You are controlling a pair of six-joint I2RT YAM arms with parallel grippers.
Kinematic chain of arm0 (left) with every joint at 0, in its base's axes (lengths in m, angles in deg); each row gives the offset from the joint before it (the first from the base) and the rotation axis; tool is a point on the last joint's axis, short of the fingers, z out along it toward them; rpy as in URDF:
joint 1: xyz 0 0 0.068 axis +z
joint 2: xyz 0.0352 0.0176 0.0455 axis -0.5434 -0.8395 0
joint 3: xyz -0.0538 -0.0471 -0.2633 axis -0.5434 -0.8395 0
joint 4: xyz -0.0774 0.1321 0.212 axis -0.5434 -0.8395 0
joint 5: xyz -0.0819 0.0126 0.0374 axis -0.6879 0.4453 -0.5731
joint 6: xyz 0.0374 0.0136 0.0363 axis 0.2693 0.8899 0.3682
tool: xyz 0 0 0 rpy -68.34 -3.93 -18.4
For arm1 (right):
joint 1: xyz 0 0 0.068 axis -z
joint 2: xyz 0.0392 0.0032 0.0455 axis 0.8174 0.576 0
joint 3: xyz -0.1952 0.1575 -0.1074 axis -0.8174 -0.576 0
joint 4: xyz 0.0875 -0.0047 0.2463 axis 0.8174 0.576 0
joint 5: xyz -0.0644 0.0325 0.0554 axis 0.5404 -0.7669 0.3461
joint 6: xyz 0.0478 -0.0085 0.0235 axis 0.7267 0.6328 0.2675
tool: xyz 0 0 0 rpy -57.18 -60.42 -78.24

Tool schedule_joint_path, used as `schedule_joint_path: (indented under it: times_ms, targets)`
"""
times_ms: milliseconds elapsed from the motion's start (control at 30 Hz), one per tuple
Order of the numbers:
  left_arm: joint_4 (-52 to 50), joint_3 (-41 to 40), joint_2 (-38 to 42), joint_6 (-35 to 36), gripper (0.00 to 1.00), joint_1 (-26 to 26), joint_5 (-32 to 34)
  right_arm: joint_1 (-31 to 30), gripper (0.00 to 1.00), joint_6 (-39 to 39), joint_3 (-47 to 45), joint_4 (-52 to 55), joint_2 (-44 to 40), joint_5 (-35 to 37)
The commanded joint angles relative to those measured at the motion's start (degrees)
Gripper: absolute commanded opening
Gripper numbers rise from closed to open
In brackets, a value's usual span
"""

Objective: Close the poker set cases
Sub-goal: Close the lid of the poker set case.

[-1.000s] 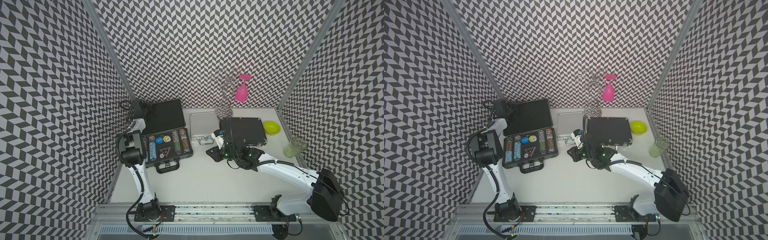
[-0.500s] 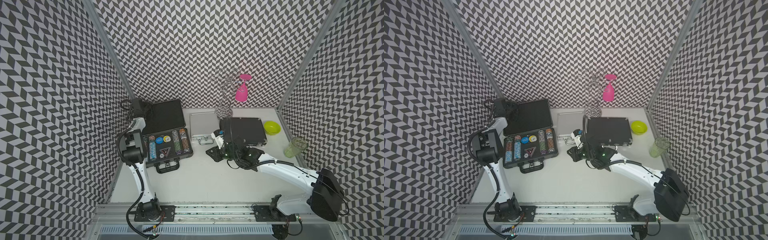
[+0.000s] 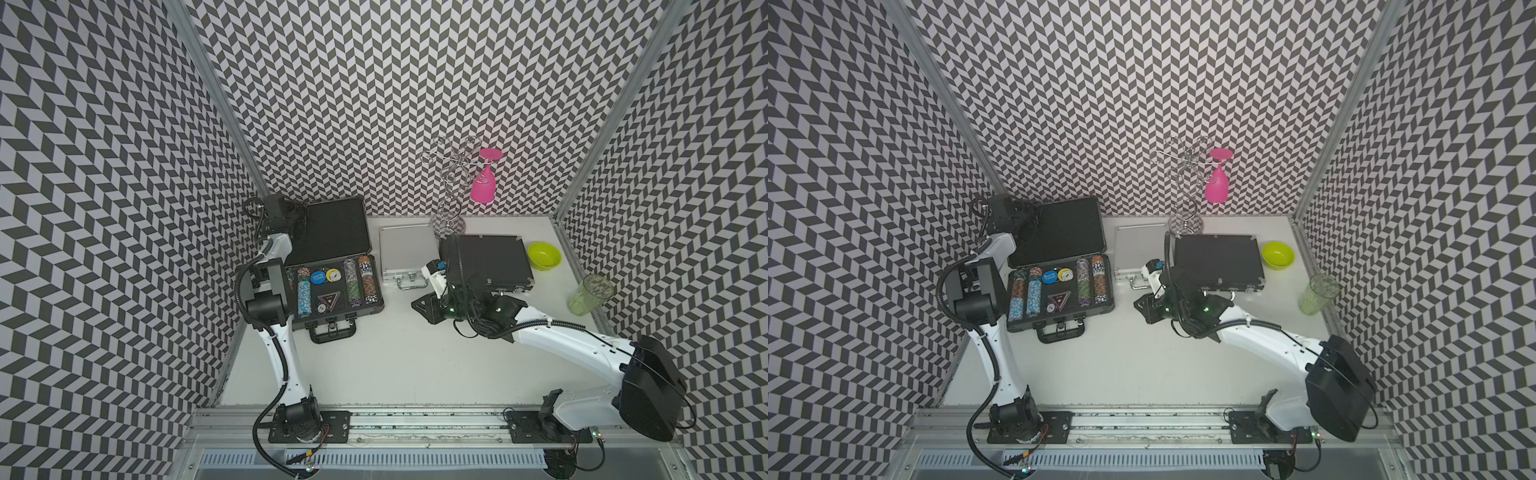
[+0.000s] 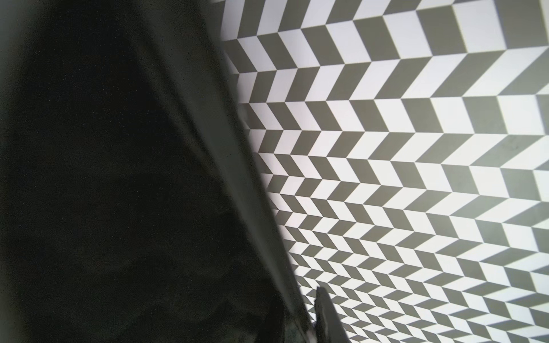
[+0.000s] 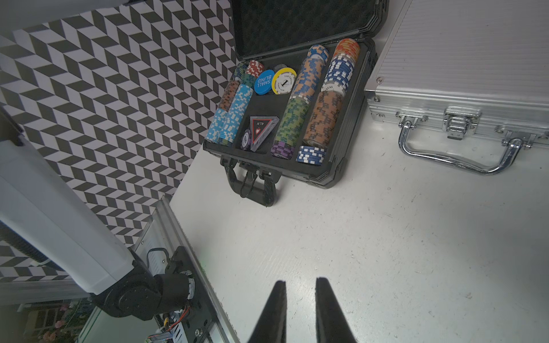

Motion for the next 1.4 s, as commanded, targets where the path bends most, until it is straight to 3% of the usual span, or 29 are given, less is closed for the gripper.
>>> schedule_joint_path:
  times_ms: [0,600,933,1033,1100,1367]
  targets:
    - [9.33,-4.30,5.42,1.78,0.00,0.28,0.88,0.11,0.20,0.18,0.24,-2.83,0.31,0.14]
    - [12.35,-42.96,38.28,4.15,0.00,3.22,-3.89,0.03,0.20,0.42,0.40,-2.12,-1.26,2.54]
    - [0.71,-55.74,57.39,6.38,0.01,5.29,-3.64,0.11,0.20,-2.02,5.98,0.72,-0.18,7.70]
    - [-2.53,-59.42,62.56,5.97,0.07,5.37,-3.14,0.12,0.20,-1.58,6.61,1.12,-0.82,7.04]
    - [-4.13,-61.82,65.56,5.91,0.16,5.50,-2.20,0.11,0.20,-1.06,6.39,0.95,-1.92,6.32]
    - [-10.35,-65.53,70.64,6.73,0.40,5.86,-1.98,0.11,0.21,-0.64,6.30,2.43,-6.03,6.00]
